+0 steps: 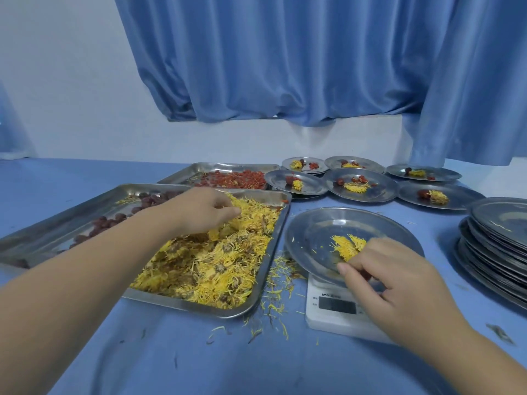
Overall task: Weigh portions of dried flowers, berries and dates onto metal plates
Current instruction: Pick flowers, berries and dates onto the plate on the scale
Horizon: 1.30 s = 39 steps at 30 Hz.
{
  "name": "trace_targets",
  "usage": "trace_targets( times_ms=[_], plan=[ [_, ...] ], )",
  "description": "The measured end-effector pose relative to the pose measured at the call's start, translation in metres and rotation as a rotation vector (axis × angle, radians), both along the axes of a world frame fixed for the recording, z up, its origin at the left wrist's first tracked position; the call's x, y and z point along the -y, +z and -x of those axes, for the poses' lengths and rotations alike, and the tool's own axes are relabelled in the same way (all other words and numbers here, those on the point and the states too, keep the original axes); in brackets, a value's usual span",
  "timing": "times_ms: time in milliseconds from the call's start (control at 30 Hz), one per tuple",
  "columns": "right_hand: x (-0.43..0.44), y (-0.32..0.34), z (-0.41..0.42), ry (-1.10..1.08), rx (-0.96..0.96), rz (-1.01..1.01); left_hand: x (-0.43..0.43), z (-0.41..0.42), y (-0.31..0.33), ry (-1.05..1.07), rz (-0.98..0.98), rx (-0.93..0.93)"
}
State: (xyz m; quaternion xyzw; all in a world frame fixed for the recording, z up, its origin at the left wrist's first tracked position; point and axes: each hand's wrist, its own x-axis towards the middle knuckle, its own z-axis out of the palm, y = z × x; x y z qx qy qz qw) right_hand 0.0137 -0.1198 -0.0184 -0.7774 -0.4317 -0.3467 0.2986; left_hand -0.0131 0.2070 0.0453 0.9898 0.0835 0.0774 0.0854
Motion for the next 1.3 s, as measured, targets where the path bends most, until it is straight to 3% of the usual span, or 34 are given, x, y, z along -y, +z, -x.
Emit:
trace_targets(
  times_ms=[400,567,867,1033,1167,1300],
  plan=[
    [-0.095,0.008,0.024,0.096,0.139,0.125,-0.121,0.069,0.005,0.344,0.518,0.427],
    [-0.098,-0.008,0.022,0.087,0.162,0.158,-0.170,0.064,-0.024,0.435,0.160,0.267],
    [-0.101,-0.010,0.013,0.048,0.142,0.168,-0.209,0.031,-0.051,0.413,-0.162,-0.174],
    [-0.101,-0.011,0.009,0.059,0.128,0.147,-0.210,0.024,-0.052,0.454,-0.272,-0.246],
    [-0.101,-0.010,0.008,0.076,0.118,0.140,-0.209,0.027,-0.053,0.466,-0.391,-0.201],
    [-0.098,-0.006,0.010,0.046,0.113,0.129,-0.205,0.035,-0.051,0.448,-0.317,-0.116]
  ],
)
